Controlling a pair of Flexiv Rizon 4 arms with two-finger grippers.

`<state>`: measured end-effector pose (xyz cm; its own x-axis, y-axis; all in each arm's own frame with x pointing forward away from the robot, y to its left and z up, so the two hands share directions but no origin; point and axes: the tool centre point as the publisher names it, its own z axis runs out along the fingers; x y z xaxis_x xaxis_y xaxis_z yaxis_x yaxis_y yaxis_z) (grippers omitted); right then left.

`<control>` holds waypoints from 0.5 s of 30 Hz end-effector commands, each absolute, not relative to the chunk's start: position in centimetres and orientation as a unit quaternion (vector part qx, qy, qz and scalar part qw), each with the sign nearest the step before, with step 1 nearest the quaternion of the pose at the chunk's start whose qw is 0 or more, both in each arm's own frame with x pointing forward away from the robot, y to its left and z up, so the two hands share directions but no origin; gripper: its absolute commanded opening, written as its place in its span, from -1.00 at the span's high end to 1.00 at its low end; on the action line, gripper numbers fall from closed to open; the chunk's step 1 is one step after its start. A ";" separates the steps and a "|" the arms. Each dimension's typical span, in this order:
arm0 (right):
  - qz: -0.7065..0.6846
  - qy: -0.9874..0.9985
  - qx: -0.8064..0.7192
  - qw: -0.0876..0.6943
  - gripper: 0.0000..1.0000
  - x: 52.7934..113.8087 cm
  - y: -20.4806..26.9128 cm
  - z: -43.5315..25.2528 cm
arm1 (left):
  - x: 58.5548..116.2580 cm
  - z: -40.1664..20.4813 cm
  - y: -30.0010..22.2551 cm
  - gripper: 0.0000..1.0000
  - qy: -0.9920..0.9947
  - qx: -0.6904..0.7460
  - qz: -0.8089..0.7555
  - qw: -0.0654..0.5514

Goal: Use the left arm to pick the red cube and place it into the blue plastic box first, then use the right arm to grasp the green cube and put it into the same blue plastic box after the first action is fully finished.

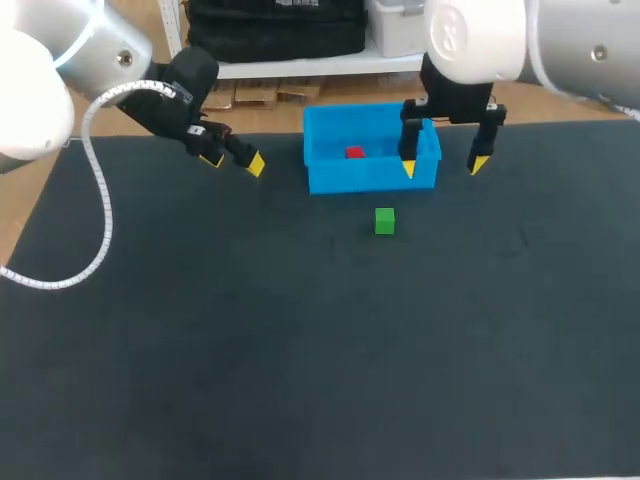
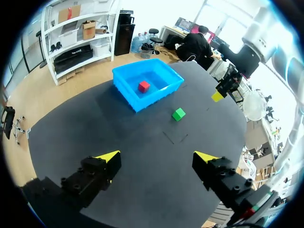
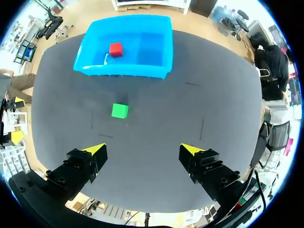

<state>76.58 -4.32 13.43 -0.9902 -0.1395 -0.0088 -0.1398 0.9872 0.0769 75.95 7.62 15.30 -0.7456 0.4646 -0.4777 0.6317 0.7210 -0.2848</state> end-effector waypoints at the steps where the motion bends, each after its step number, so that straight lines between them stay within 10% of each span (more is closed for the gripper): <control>1: 0.035 0.997 -0.072 -0.003 -1.00 77.0 -3.4 13.4 | 75.9 15.3 7.7 -1.00 0.907 0.303 -0.222 0.192; 15: 0.026 0.996 -0.079 -0.003 -1.00 77.6 -1.3 13.5 | 75.9 15.3 7.7 -1.00 0.907 0.303 -0.222 0.192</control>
<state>77.15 -1.72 13.28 -0.9873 -0.1589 -0.0074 -0.1591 0.9856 0.0581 75.95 7.62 15.30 -0.7457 0.4646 -0.4777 0.6317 0.7210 -0.2848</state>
